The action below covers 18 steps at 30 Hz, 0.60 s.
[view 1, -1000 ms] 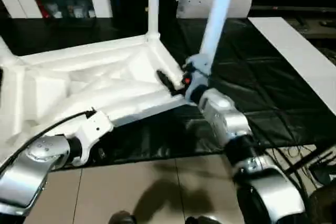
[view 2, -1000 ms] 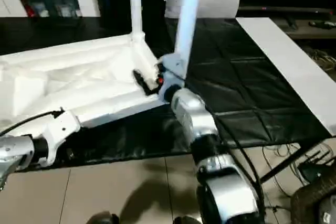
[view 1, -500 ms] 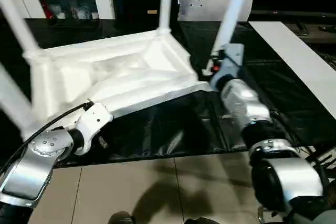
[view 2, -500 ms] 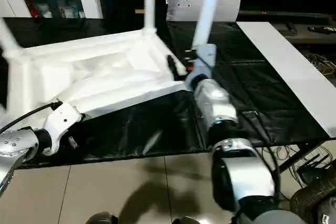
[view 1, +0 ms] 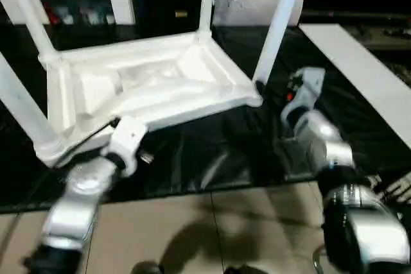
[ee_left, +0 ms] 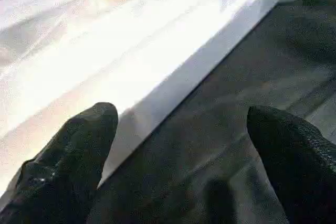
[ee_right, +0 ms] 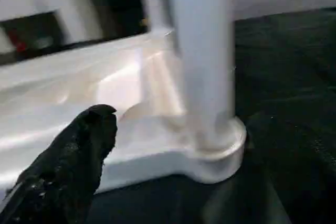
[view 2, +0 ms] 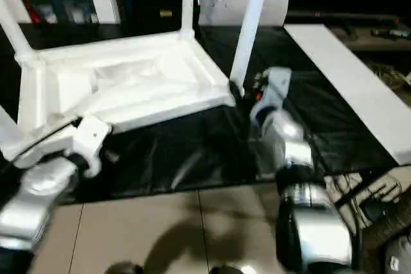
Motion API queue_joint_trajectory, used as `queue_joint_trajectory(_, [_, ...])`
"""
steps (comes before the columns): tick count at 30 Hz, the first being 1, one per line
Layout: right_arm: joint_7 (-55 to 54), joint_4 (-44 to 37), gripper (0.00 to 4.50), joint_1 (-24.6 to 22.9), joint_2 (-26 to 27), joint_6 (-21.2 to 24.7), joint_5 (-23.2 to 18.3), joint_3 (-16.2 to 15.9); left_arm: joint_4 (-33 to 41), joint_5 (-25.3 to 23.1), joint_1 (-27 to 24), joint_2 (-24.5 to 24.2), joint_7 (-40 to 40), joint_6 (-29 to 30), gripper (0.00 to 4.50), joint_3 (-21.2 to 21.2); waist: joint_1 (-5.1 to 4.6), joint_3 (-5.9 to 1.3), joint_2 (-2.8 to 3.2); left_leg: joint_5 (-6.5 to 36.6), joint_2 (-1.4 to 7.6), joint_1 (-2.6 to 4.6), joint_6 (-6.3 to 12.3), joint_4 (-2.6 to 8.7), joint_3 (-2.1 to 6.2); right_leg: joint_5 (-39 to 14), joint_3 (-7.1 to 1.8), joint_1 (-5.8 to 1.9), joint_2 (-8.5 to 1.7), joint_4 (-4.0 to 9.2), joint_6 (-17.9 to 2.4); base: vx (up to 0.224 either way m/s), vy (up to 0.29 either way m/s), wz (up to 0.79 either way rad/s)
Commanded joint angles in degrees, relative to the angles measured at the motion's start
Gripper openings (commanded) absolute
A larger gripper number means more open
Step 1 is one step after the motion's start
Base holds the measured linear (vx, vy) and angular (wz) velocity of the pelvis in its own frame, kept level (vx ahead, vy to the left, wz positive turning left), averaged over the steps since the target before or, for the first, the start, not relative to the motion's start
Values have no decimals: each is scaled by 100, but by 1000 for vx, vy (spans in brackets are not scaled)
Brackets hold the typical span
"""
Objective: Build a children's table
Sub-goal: Rotate leg to tighten
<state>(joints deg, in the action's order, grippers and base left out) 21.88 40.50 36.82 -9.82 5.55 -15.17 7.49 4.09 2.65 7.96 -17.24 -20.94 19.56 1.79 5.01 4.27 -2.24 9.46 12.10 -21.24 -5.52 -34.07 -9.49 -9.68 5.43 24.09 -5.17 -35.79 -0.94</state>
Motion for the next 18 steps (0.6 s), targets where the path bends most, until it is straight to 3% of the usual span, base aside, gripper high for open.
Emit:
queue_joint_trajectory(1, [157,-953,450,-481,-55,360,85,-382,380,143,-253,189,314,44,439,-190,24,-414,19,1455,84,-12,106,404,-28,-1523,-281,-348,-223,484,-714,0,0,0])
queue_joint_trajectory(2, [266,-1855,450,-1073,-57,498,8,-648,647,121,-491,338,511,-18,439,-200,1,-389,12,1557,58,0,143,422,-32,-1794,-269,-325,-197,524,-632,0,0,0])
queue_joint_trajectory(5, [276,-2644,450,-1612,-51,540,-70,-806,876,53,-743,449,678,-192,439,-213,10,-397,-14,1605,66,-3,171,440,-29,-2087,-273,-302,-207,579,-410,0,0,0])
queue_joint_trajectory(6, [290,-3396,450,-2185,-63,516,-26,-1013,1270,153,-985,642,811,-261,439,-370,21,-384,-6,1629,87,-10,164,451,-17,-2104,-281,-308,-210,587,-343,0,0,0])
queue_joint_trajectory(10, [273,-3960,450,-2720,-36,529,85,-1147,1644,224,-1326,875,992,-387,439,-512,-11,-325,-1,2033,81,5,136,484,-8,-2601,-253,-261,-190,677,-179,0,0,0])
queue_joint_trajectory(11, [264,-4012,450,-2765,-40,548,92,-1153,1663,223,-1365,899,1027,-389,439,-518,-31,-270,2,2154,35,-273,339,619,172,-2937,-46,-467,-281,636,-48,0,0,0])
queue_joint_trajectory(12, [193,-4227,450,-2932,-39,653,95,-1149,1735,236,-1519,968,1137,-377,439,-515,14,-264,-23,2574,-43,-216,379,577,274,-3666,113,-478,-403,757,108,0,0,0])
queue_joint_trajectory(13, [158,-4299,450,-2980,-20,696,54,-1113,1770,205,-1594,959,1166,-399,439,-481,-23,-236,1,2718,-68,-208,352,541,315,-4014,161,-493,-475,811,131,-22,-13,42])
queue_joint_trajectory(14, [148,-4336,450,-2995,-9,725,16,-1089,1806,170,-1639,944,1186,-394,439,-452,-53,-190,47,3070,-72,-195,199,522,395,-4606,286,-585,-549,923,148,2,-12,46])
queue_joint_trajectory(15, [171,-4320,450,-2979,-8,728,-13,-1079,1838,156,-1664,937,1192,-385,439,-435,-88,-170,69,3290,-78,-228,124,535,449,-4758,368,-650,-541,915,171,2,-12,46])
queue_joint_trajectory(16, [174,-4370,450,-2994,-16,768,-31,-1085,1873,136,-1687,954,1194,-377,439,-434,-82,-145,135,3898,-64,-308,7,659,509,-4642,401,-798,-445,752,96,1,-15,49])
queue_joint_trajectory(17, [165,-4364,450,-2986,-17,781,-19,-1101,1879,113,-1685,942,1169,-368,439,-428,53,-120,209,4372,-78,-502,-35,902,449,-4189,313,-1029,-235,238,-132,-2,-38,65])
queue_joint_trajectory(18, [171,-4371,450,-2988,-27,790,-4,-1124,1878,77,-1684,908,1127,-356,439,-406,146,-106,165,4346,-116,-544,19,930,317,-3881,164,-1067,-156,-71,-298,-2,-38,65])
